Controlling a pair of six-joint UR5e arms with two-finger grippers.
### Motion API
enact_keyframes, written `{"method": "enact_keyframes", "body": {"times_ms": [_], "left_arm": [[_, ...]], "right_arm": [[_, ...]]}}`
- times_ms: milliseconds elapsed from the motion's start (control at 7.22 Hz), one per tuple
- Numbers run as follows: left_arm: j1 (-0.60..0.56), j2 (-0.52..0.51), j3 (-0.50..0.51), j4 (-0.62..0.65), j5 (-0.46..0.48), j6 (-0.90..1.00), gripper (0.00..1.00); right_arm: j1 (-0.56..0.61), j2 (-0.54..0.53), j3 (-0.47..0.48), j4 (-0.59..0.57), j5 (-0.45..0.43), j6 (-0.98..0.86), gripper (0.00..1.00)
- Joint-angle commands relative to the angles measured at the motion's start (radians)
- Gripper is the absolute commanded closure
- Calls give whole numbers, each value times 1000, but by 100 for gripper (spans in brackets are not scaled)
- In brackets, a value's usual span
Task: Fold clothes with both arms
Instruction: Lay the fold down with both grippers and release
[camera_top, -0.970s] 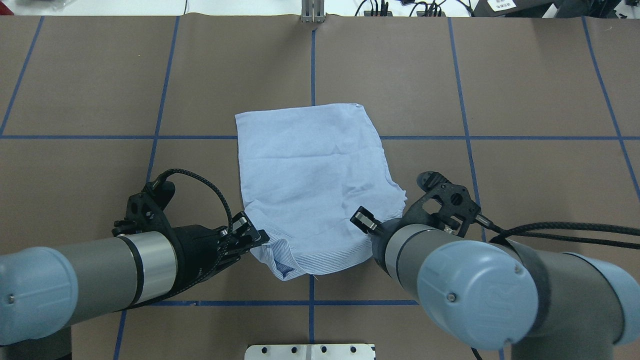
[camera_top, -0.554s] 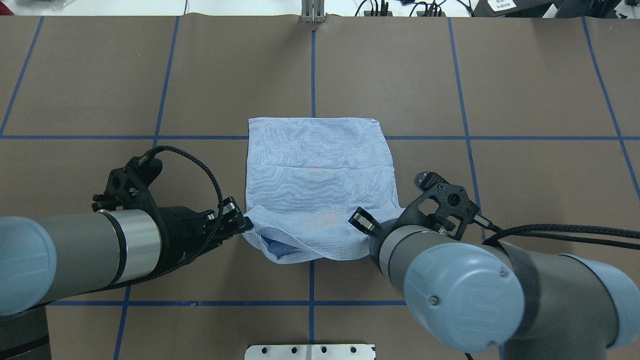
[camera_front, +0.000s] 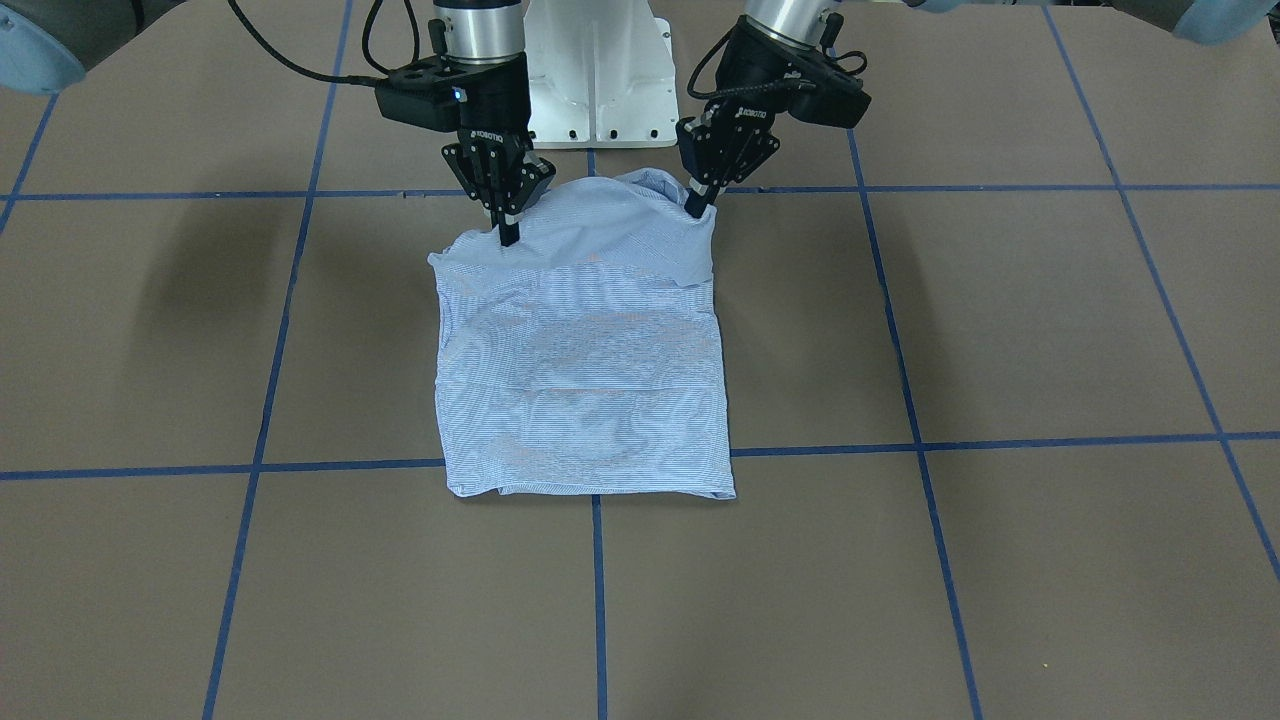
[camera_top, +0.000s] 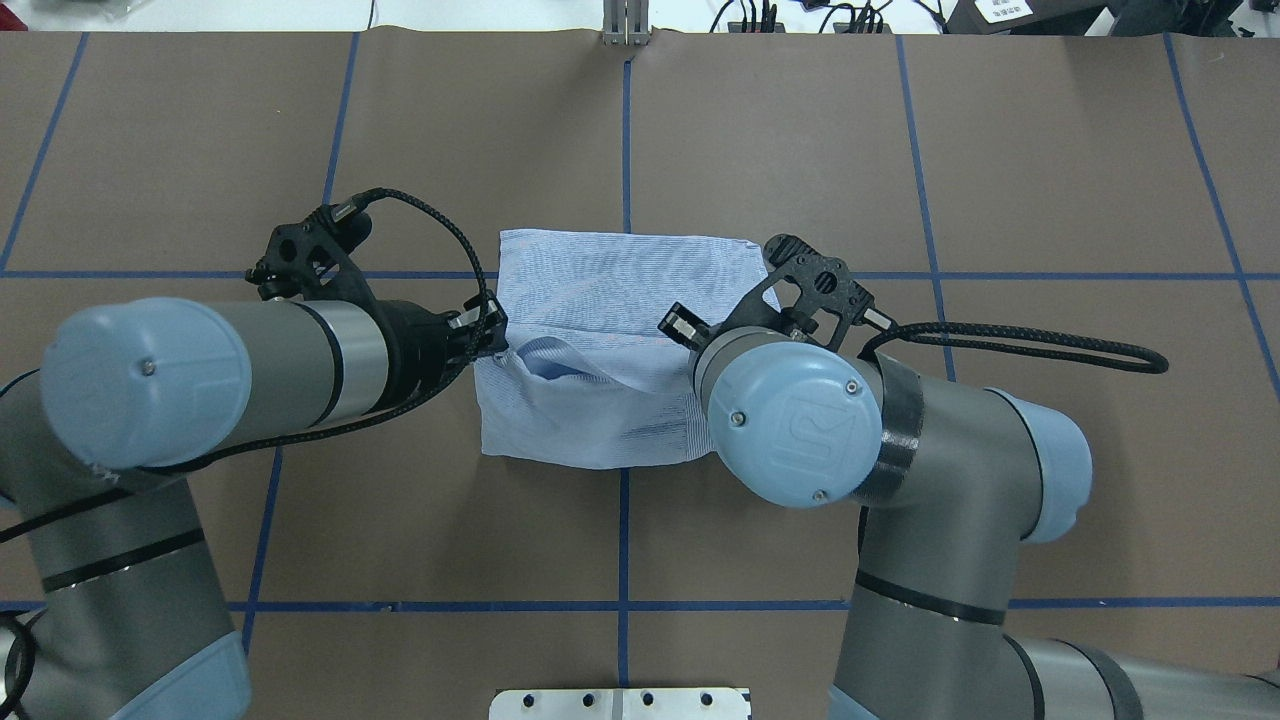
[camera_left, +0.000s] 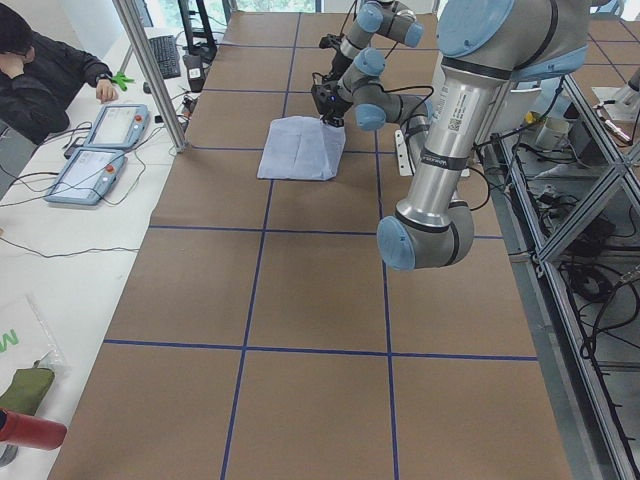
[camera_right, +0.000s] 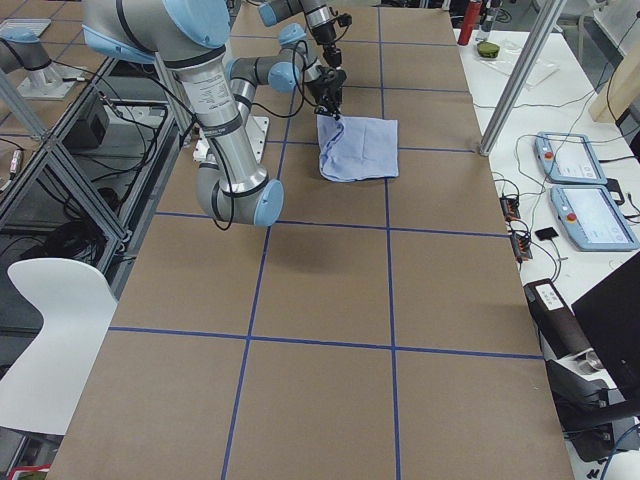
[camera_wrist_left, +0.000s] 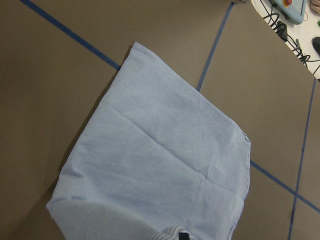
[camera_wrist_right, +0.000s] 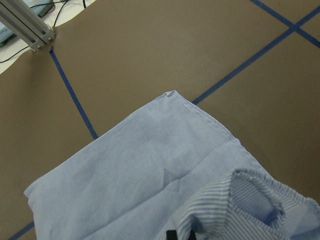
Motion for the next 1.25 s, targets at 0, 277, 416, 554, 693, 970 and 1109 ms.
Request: {"method": "enact_keyframes", "body": {"times_ms": [0,277,416,554,693,970,1109], "left_arm": [[-77,-86,154,-11,-18,69,100],[-117,-172,320,-47,-17,141,100],[-134,-202,443,-121,-17,183,100],[-144,-216,540,-196,-17,223,100],[-152,-234,617,-244,-17,255,100],[-154,-257,697,-249,-15,284,100],[-154,-271,731,-250,-15,287,100]], "right_arm": [[58,43,-106,39,8,-45,100],[89,101,-270,121,34,-60,100],[98,115,-376,231,34,-85,100],[111,127,-442,279,44,-112,100],[123,127,-471,290,61,-137,100],[128,127,-514,319,63,-177,100],[129,127,-547,341,63,-197,100]]}}
